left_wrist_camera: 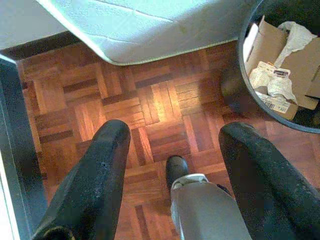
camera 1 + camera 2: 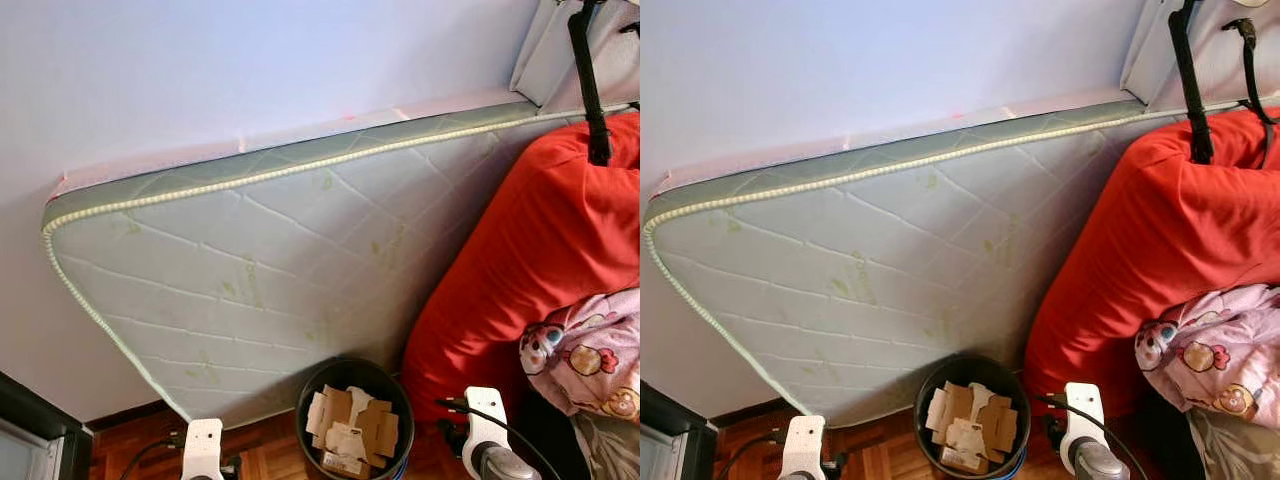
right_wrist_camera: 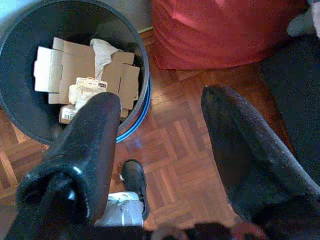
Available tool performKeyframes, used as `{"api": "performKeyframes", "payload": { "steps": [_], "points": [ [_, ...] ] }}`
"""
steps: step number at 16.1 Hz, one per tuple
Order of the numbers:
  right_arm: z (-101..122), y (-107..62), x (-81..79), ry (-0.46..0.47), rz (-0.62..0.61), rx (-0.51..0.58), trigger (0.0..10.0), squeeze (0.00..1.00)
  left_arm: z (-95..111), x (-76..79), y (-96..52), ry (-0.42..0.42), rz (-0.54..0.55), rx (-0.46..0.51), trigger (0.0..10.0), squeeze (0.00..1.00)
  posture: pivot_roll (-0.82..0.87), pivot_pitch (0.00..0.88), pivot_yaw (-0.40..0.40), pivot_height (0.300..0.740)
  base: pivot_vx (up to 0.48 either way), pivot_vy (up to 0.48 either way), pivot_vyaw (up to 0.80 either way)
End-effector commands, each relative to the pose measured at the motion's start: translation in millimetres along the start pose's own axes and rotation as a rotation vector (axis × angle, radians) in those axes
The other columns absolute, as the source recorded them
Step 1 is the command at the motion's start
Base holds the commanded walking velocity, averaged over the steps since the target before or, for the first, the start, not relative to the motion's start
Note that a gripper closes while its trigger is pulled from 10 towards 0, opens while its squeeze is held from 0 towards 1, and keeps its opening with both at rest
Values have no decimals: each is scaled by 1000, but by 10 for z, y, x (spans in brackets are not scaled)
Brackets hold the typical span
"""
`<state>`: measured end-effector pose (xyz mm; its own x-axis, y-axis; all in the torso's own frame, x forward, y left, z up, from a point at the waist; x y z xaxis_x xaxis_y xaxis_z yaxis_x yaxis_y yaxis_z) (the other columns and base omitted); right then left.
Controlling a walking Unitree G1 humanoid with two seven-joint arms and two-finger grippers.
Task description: Clean up the room
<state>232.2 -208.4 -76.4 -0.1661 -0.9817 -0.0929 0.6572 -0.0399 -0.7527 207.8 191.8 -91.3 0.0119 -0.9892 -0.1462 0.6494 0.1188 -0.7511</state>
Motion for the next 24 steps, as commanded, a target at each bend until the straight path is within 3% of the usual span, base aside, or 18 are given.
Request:
{"api": "performKeyframes", "payload": {
  "steps": [1,11,24],
  "points": [
    [8,4,-8,-12,3,-7,10000,0,-36,-14,-8,17,7,-8,10000,0,-68,5,29,740,0,-480,-669],
    [15,1,19,-19,-4,-7,10000,0,-38,4,-9,-27,3,-7,10000,0,-68,11,15,740,0,0,-669],
    [12,2,15,-18,-3,-9,10000,0,-36,-14,-8,-20,6,-6,10000,0,-74,16,17,740,0,0,-669]
  ]
}}
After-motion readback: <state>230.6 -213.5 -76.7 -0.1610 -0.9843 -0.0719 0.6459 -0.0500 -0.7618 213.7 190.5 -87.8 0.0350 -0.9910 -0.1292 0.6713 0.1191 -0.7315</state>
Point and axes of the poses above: a point about 5 cm out from each wrist's last joint towards the gripper, its own y axis pointing out of the wrist towards the gripper, its own z axis along the axis of the wrist's last joint, x = y × z, the point moved 2 cm from there along y, pointing out of the wrist towards the gripper, and after that the axes turned 7 degrees about y, right-handed, at the moved point
